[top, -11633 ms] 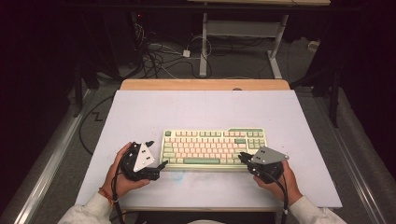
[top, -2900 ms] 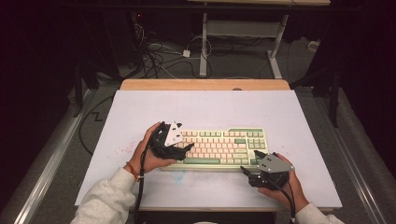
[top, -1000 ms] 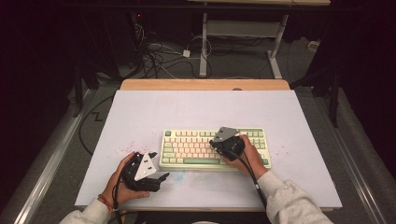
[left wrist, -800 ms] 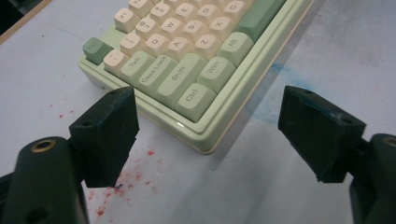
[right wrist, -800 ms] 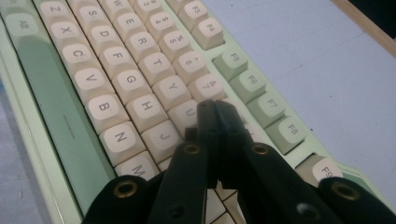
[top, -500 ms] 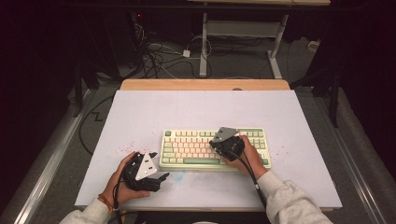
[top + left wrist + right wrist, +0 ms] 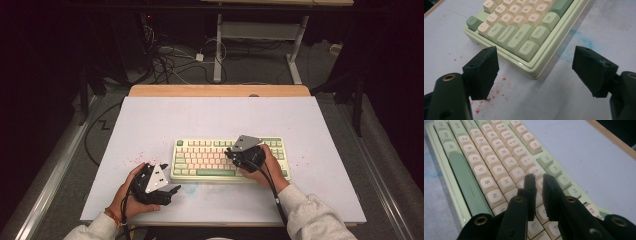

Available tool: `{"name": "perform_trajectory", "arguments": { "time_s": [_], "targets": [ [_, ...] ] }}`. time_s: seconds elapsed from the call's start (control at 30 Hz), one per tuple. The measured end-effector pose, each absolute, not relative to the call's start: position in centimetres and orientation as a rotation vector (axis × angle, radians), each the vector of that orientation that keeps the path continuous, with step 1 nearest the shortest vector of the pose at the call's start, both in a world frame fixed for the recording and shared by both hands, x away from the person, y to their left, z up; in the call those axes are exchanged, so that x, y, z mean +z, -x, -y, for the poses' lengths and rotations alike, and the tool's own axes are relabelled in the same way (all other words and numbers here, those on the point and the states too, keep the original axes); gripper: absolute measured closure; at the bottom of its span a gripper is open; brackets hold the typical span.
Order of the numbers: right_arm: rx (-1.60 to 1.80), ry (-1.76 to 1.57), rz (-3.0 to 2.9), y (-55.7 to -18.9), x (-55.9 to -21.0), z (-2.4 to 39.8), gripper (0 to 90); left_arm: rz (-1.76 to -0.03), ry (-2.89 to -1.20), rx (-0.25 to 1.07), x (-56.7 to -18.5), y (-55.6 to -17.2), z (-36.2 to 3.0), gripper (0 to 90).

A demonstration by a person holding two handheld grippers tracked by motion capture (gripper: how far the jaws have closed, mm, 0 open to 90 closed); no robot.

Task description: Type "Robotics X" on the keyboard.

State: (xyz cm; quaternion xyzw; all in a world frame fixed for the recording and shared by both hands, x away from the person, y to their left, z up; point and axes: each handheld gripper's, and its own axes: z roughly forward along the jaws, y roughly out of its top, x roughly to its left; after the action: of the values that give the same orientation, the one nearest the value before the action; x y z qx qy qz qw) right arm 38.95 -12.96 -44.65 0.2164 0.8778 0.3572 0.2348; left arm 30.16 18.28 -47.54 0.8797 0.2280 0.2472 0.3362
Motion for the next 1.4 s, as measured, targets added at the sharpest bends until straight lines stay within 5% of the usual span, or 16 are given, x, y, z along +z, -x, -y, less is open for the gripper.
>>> {"name": "perform_trajectory", "arguments": {
  "time_s": [0.7,1.4],
  "targets": [
    [1.094,-0.628,-2.260,-37.2,-43.3,15.8,37.7,-0.600,-2.305,0.633,-47.6,-30.2,-18.3,20.7],
    [1.084,-0.681,-2.145,-34.0,-43.8,21.2,24.8,-0.587,-2.291,0.644,-47.3,-30.2,-18.3,25.9]
  ]
}}
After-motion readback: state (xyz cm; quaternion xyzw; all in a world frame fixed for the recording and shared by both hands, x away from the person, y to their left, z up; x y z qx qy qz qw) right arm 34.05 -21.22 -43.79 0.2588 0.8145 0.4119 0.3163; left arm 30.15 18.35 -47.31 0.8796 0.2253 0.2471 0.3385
